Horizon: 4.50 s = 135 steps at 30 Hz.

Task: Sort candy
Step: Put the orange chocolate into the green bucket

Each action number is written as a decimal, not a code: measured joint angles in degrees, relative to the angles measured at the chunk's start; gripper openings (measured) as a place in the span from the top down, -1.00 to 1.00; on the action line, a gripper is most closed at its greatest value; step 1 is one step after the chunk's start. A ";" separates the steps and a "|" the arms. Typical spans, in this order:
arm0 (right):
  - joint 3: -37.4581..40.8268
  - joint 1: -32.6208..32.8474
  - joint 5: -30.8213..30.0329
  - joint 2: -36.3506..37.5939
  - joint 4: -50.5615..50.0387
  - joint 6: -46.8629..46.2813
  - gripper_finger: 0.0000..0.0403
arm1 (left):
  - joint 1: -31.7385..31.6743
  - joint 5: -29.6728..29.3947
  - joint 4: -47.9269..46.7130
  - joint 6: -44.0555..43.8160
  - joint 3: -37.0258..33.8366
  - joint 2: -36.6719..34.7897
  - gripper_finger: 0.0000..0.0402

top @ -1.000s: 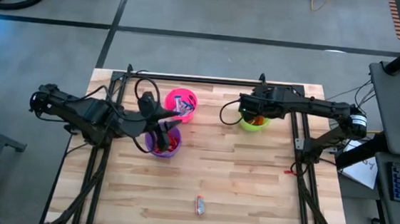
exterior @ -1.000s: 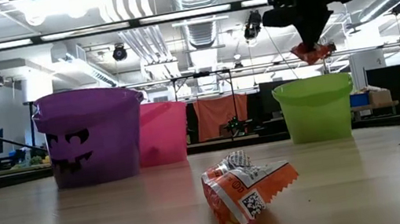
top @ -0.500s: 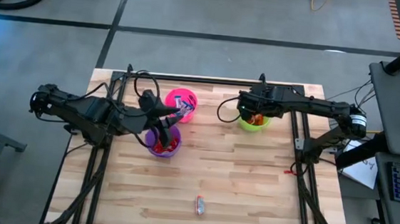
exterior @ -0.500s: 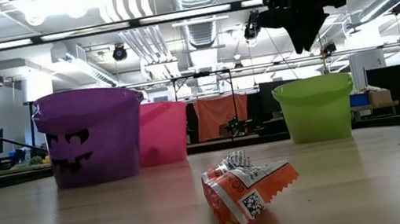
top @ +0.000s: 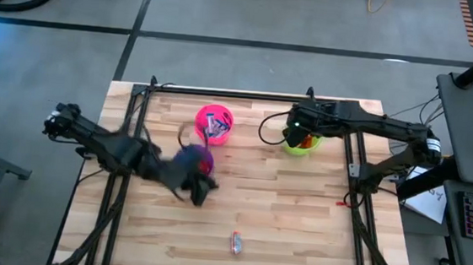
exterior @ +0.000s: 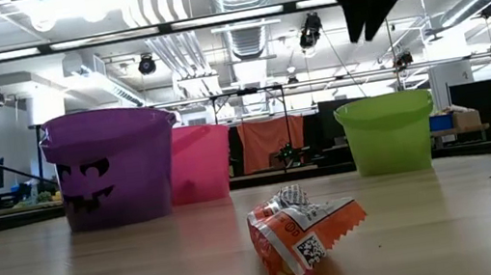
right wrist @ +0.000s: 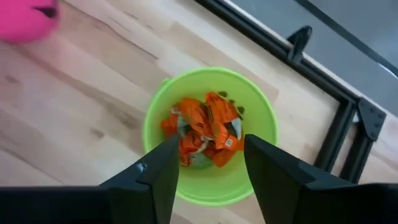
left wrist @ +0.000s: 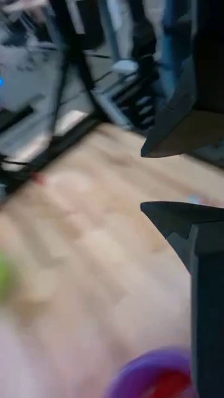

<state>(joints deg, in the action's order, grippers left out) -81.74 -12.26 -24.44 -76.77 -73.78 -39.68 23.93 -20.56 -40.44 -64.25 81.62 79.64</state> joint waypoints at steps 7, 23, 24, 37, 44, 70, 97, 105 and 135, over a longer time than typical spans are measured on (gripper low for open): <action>-0.39 0.42 0.71 4.67 2.78 3.76 0.10 | 4.29 7.56 -0.76 -16.36 -0.02 8.95 0.47; -0.39 4.50 7.98 11.11 3.83 4.32 0.09 | 3.99 15.63 -0.71 -32.49 -0.02 22.01 0.63; -0.39 5.01 8.04 11.31 3.81 3.94 0.09 | 3.99 15.55 -0.71 -34.32 -0.01 22.64 0.63; -0.37 8.66 7.99 11.78 3.81 2.68 0.09 | 4.19 14.01 4.94 -41.51 0.00 27.56 0.17; -0.37 8.66 7.97 11.82 3.81 2.27 0.09 | 4.27 12.56 8.53 -41.75 0.00 30.68 -0.05; -0.34 8.66 8.46 11.78 3.76 2.62 0.09 | 3.81 12.53 -7.77 -35.24 24.67 50.44 -0.02; -0.32 10.58 10.07 11.73 3.79 2.10 0.09 | 3.82 12.11 -7.68 -34.94 23.20 50.84 0.82; -0.32 13.67 10.08 11.92 4.16 2.23 0.09 | 3.70 10.61 -14.60 -27.09 30.08 50.73 0.82; -0.32 35.23 9.21 17.08 10.12 -3.35 0.09 | -2.48 0.03 -23.36 12.91 53.07 43.01 0.82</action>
<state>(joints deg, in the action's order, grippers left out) -82.06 22.97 -15.23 -59.69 -63.66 -43.04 21.45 -20.53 -63.80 -51.34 134.70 122.65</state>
